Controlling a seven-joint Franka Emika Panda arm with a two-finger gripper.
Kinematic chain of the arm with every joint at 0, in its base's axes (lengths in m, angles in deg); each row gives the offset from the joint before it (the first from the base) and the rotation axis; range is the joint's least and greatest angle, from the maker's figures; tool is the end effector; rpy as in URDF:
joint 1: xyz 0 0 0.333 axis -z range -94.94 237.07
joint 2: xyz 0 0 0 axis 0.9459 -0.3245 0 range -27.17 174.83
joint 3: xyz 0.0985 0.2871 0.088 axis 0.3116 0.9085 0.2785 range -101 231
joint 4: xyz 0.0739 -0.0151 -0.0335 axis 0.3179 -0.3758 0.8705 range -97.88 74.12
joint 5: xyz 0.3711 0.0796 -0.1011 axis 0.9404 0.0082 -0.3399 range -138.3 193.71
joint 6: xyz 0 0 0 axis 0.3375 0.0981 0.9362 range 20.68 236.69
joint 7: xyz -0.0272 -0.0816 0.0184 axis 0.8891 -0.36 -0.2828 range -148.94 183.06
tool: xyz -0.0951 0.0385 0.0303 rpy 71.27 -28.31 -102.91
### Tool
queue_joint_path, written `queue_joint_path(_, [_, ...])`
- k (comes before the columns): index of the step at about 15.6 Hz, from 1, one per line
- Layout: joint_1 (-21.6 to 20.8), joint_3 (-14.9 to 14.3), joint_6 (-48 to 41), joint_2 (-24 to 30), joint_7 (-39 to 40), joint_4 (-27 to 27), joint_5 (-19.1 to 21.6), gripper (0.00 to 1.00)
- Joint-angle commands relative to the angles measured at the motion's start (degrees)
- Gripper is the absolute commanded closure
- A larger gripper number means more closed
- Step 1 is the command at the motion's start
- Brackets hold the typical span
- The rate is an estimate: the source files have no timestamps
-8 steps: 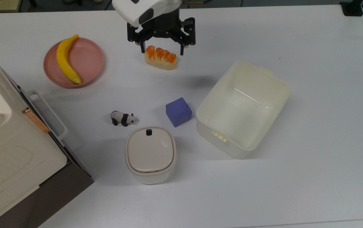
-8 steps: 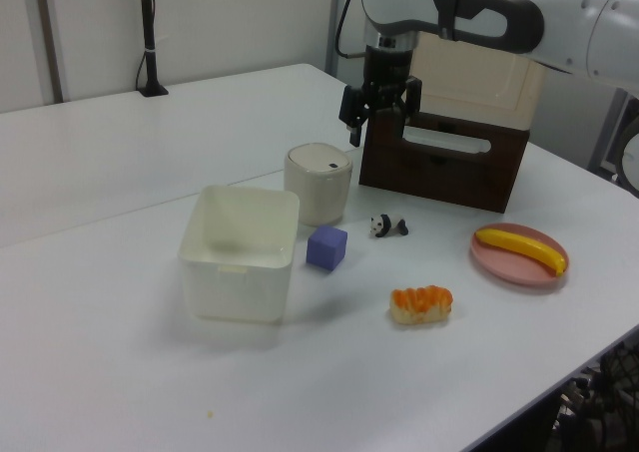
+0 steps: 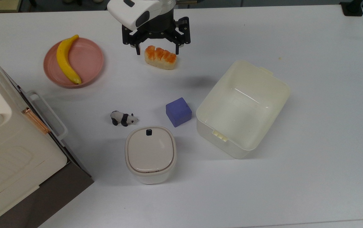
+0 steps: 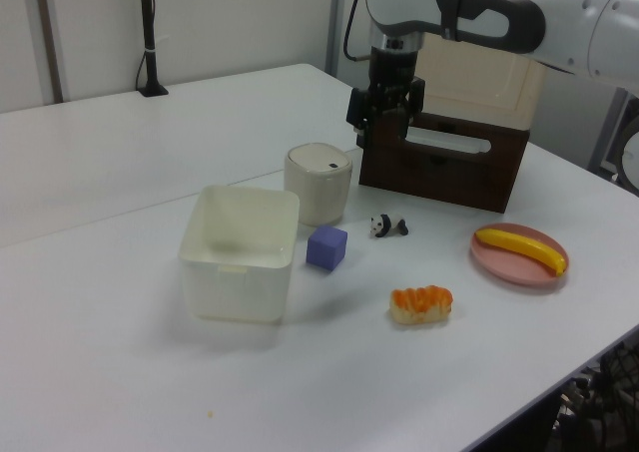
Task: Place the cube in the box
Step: 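Move the open gripper over the purple cube and lower it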
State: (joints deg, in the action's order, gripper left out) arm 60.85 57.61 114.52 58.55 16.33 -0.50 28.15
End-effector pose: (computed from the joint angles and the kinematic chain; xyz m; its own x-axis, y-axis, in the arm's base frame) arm 0.6358 0.0428 0.5649 0.9991 0.0401 -0.0161 0.0405 -0.9988 0.0264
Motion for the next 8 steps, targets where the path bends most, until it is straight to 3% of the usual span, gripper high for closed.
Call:
queue_joint_path(1, [-0.07, 0.18, 0.06, 1.31, 1.52, -1.72, -0.62, 0.00])
queue_joint_path(3, [-0.25, 0.10, 0.41, 1.40, 4.40, -3.03, -0.62, 0.00])
queue_joint_path(8, [-3.24, -2.63, 11.55, 1.14, 19.61, -11.63, -0.27, 0.00])
